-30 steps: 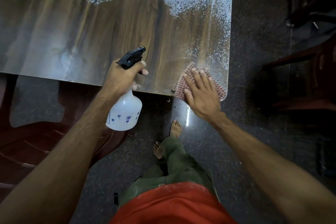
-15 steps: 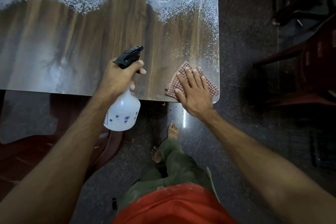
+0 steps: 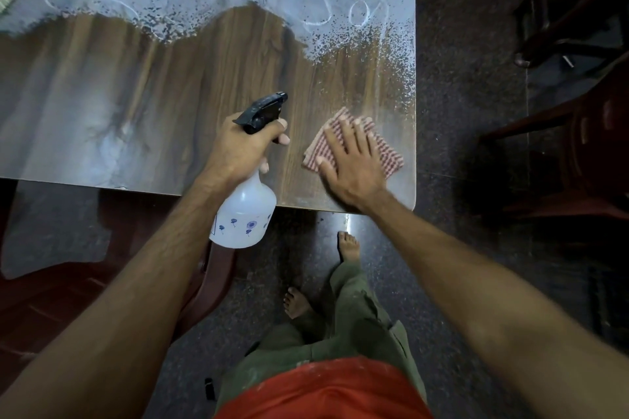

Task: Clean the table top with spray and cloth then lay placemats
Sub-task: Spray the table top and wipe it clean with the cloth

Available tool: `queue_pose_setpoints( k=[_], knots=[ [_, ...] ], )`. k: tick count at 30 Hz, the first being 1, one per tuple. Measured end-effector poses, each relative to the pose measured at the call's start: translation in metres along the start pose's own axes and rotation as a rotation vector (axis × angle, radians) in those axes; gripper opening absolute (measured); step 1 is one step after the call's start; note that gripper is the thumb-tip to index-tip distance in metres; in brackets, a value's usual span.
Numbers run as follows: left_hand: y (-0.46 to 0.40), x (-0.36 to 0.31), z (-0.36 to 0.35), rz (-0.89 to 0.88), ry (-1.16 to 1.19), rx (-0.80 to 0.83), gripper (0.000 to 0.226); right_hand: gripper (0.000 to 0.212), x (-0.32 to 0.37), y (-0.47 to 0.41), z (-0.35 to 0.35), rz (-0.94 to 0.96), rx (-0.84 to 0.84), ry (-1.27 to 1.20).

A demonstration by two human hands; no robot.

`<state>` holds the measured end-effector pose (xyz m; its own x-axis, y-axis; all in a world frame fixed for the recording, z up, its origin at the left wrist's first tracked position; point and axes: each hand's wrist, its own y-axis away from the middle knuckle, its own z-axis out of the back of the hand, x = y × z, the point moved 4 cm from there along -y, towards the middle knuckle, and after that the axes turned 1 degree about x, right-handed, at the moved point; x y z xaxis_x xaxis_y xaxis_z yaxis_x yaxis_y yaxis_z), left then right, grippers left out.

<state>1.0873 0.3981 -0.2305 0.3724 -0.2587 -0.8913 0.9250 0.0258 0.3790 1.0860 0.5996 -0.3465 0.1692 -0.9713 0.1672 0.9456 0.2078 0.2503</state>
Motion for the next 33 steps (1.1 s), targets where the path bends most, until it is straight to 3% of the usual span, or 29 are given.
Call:
queue_pose_setpoints(
  k=[6,10,13,19,24,29,33],
  knots=[
    [-0.028,-0.014,-0.007,0.011,0.004,-0.02,0.021,0.067,-0.05,0.015,0.002,0.083,0.01,0.017],
    [-0.047,-0.024,-0.015,0.015,0.001,-0.038,0.018,0.069,-0.092,-0.055,0.028,-0.044,-0.022,0.031],
    [-0.062,-0.033,-0.025,0.029,0.01,-0.066,0.019,0.073,-0.086,-0.105,0.04,-0.067,0.006,0.027],
    [-0.093,-0.054,-0.047,0.042,0.018,-0.106,0.025,0.07,-0.03,-0.086,0.023,0.268,0.05,0.045],
    [-0.113,-0.067,-0.053,0.045,0.045,-0.143,0.024,0.066,-0.092,-0.055,0.024,0.439,0.083,0.093],
    [-0.121,-0.064,-0.057,0.08,0.031,-0.171,0.027,0.071,-0.142,-0.148,0.054,0.22,0.03,0.11],
    [-0.124,-0.059,-0.06,0.1,0.05,-0.21,0.025,0.072,-0.121,-0.196,0.063,0.152,0.012,0.067]
  ],
)
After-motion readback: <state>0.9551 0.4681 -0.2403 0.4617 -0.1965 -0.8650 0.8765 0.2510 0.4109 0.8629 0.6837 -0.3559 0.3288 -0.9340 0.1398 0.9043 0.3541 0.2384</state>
